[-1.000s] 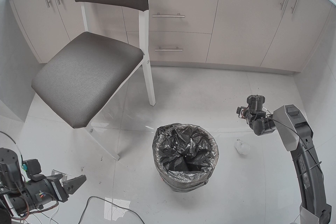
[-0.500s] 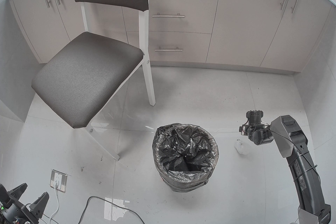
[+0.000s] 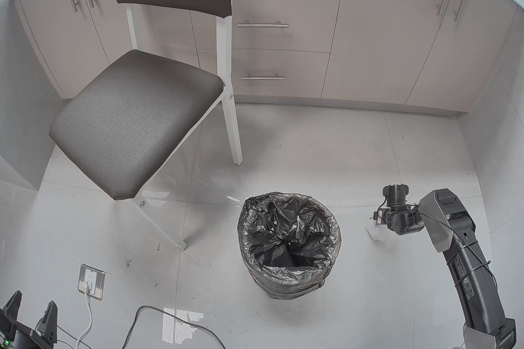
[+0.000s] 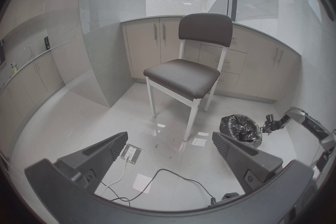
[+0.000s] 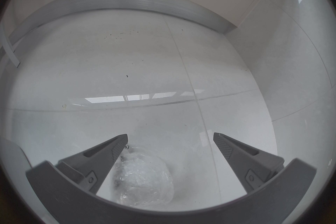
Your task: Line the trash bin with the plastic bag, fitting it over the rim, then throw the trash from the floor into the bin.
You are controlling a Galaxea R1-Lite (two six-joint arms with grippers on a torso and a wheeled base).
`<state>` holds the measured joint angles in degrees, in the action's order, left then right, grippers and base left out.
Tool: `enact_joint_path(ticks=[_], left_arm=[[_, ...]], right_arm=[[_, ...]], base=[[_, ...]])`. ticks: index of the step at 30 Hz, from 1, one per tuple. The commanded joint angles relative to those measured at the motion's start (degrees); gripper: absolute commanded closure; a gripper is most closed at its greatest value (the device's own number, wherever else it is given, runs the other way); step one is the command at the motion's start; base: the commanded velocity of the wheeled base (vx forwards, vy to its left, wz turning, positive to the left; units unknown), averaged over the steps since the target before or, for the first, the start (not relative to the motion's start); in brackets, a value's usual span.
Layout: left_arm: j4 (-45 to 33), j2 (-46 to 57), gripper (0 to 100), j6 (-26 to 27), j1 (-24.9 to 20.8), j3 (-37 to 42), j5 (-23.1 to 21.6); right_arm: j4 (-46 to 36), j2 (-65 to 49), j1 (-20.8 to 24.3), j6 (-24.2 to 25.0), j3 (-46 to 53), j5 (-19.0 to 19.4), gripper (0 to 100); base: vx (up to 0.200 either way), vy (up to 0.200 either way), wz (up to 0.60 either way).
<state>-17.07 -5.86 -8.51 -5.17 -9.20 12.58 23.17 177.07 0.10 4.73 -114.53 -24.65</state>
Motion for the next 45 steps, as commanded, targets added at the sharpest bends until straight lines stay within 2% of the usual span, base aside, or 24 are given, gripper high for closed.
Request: enact_joint_path(ticks=[1, 5, 8, 10, 14, 18, 19, 24, 30, 36, 37, 38, 39, 43, 45], left_arm=[[0.02, 0.24, 0, 2.80, 0.51, 0.33, -0.28], [0.10, 0.24, 0, 9.56, 0.33, 0.68, -1.77], [0.19, 0.24, 0, 11.85, 0.33, 0.68, -5.55], [0.19, 0.24, 0, 11.67, 0.33, 0.68, -7.04], [0.98, 0.24, 0, 10.35, 0.33, 0.94, -7.22], [9.68, 0.06, 0, 10.18, 0.33, 4.99, -7.22], [14.43, 0.06, 0, 10.00, 0.33, 6.83, -7.22], [14.61, 0.06, 0, 9.65, 0.33, 6.92, -7.48], [15.13, 0.06, 0, 6.05, 0.33, 7.18, -5.99], [14.87, 0.15, 0, 7.72, 0.33, 7.18, -3.62], [14.96, 0.06, 0, 9.04, 0.33, 7.27, -1.42], [14.96, 0.06, 0, 9.12, 0.33, 7.27, -1.42], [14.87, 0.06, 0, 9.12, 0.33, 7.18, -1.68], [14.78, -0.11, 0, 9.92, -0.90, 7.09, -7.57], [14.69, -0.46, 0, 10.35, -1.60, 7.01, -7.75]], right_arm=[[0.03, 0.55, 0.34, 0.02, -0.06, 0.22, 0], [-0.06, 0.55, 0.96, 0.10, -0.06, 0.48, 0], [0.03, 0.55, 1.48, 0.28, -0.06, 1.01, 0], [-0.06, 0.55, 1.75, 0.28, -0.06, 1.09, 0], [-0.50, 0.55, 2.10, 0.37, -0.06, 2.24, 0], [-2.34, 0.55, 2.36, 0.37, -0.06, 4.00, 0], [-3.66, 0.55, 2.36, 0.37, -0.06, 4.52, 0], [-6.65, 0.55, 2.28, 0.28, -0.06, 5.31, 0], [-7.71, 0.55, 2.28, -0.86, -0.06, 5.40, 0], [-7.79, 0.55, 2.10, -1.74, -0.06, 5.40, 0], [-8.06, 0.55, 2.01, -1.74, -0.06, 5.49, 0], [-8.41, 0.55, 1.92, -1.83, -0.06, 5.49, 0], [-8.58, 0.55, 1.92, -1.83, -0.06, 5.58, 0], [-10.52, 0.55, 1.84, -1.83, -0.06, 6.37, 0], [-10.69, 0.55, 1.84, -1.83, -0.06, 6.37, 0]], base=[[0.000, 0.000, 0.00], [0.000, 0.000, 0.00], [0.000, 0.000, 0.00], [0.000, 0.000, 0.00], [0.000, 0.000, 0.00], [0.000, 0.000, 0.00], [0.000, 0.000, 0.00], [0.000, 0.000, 0.00], [0.000, 0.000, 0.00], [0.000, 0.000, 0.00], [0.000, 0.000, 0.00], [0.000, 0.000, 0.00], [0.000, 0.000, 0.00], [0.000, 0.000, 0.00], [0.000, 0.000, 0.00]])
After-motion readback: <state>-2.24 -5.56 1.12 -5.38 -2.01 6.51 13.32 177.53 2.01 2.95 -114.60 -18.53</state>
